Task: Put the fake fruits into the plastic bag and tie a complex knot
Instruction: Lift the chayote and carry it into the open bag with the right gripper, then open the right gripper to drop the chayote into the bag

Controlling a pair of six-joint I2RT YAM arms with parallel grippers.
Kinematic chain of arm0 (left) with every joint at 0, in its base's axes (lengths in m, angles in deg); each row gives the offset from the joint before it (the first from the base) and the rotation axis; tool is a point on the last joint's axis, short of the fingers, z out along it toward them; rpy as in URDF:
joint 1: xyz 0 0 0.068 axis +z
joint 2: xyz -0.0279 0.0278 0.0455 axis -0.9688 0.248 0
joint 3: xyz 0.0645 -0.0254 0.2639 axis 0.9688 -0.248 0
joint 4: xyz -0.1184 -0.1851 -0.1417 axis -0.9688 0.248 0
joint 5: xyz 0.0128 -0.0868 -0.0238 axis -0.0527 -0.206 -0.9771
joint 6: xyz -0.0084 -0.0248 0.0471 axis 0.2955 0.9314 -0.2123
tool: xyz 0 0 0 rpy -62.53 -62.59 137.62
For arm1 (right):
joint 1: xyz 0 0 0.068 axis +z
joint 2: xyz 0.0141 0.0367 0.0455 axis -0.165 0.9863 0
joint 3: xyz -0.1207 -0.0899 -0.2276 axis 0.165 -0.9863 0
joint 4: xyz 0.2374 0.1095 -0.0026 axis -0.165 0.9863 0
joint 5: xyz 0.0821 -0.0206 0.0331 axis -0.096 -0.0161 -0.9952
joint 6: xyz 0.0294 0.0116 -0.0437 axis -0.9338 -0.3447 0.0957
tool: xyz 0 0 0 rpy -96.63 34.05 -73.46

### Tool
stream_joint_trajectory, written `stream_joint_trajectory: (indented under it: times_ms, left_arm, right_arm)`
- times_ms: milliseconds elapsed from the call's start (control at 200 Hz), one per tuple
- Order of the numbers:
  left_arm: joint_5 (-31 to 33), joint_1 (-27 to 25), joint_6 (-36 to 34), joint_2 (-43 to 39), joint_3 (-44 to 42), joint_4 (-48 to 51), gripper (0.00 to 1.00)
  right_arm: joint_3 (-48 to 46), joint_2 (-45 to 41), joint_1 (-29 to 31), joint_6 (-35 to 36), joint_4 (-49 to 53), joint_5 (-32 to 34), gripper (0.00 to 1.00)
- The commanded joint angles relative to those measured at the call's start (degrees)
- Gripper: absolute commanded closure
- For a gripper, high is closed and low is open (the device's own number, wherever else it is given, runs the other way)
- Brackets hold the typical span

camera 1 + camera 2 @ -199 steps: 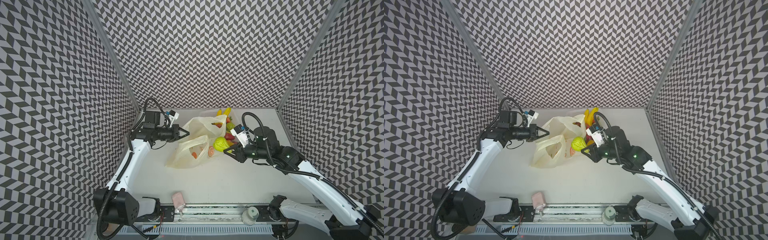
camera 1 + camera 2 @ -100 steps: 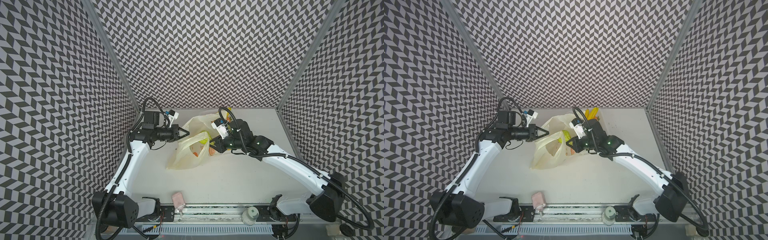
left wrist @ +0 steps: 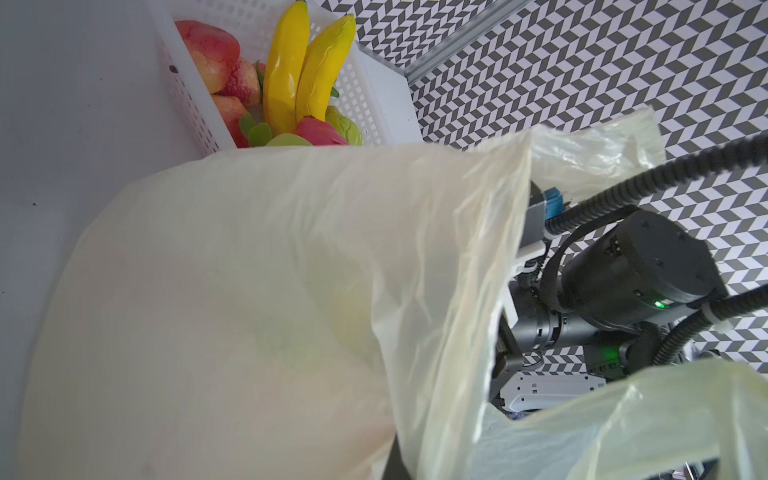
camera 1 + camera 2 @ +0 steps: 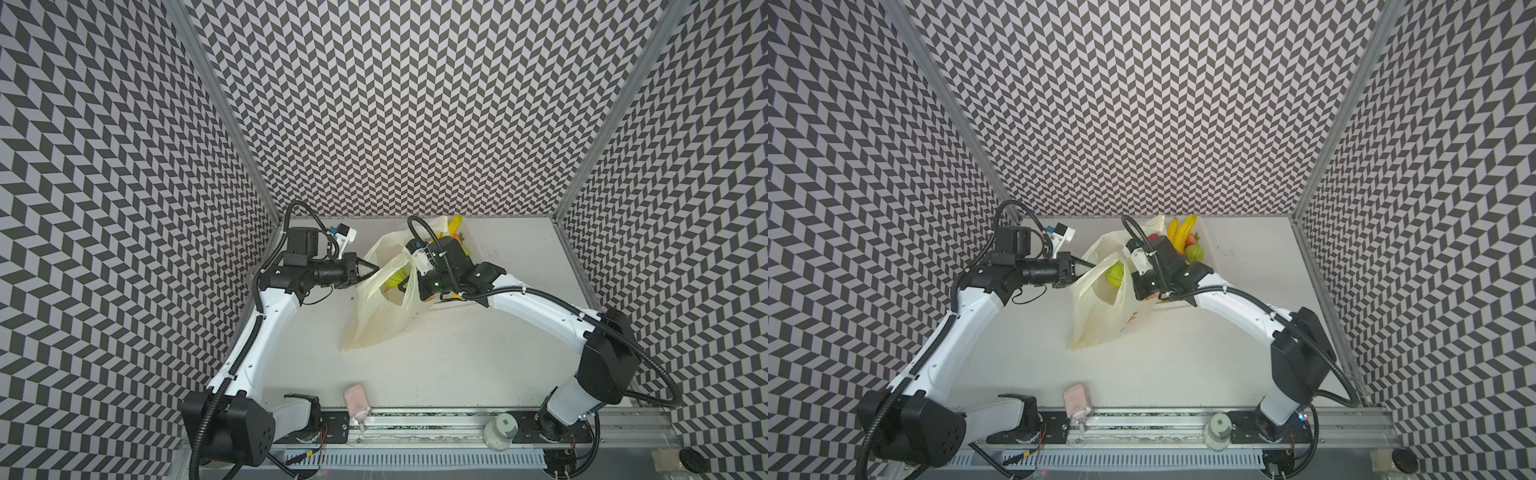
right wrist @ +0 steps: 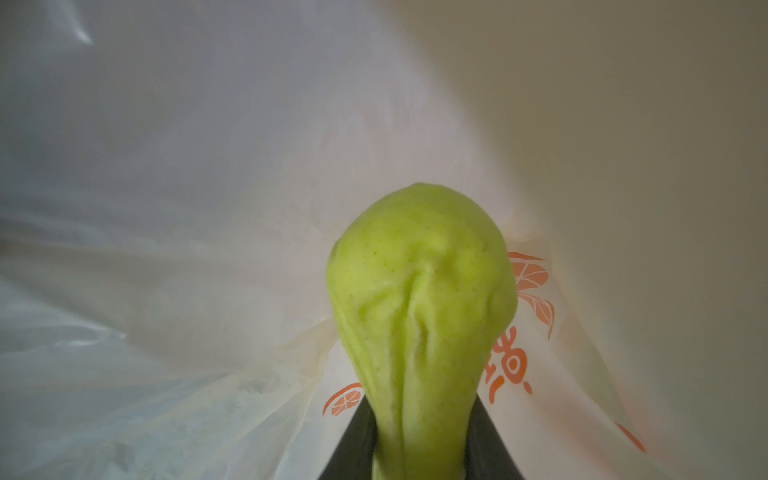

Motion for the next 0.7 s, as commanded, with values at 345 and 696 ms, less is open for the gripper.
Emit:
stream_joint_trajectory:
  times_ms: [345,696]
  left_arm:
    - [0.99,0.08,1.47,-1.29,-0.51,-2.82,1.00]
    - [1.49,0.07,1.24,-1.13,-0.53,-2.56,1.00]
  right_arm:
    - [5.90,2.74,0.32,3.34,4.32,1.21,0.43]
    - [3.84,-0.09,0.33,3.26,3.84,1.99,0.42]
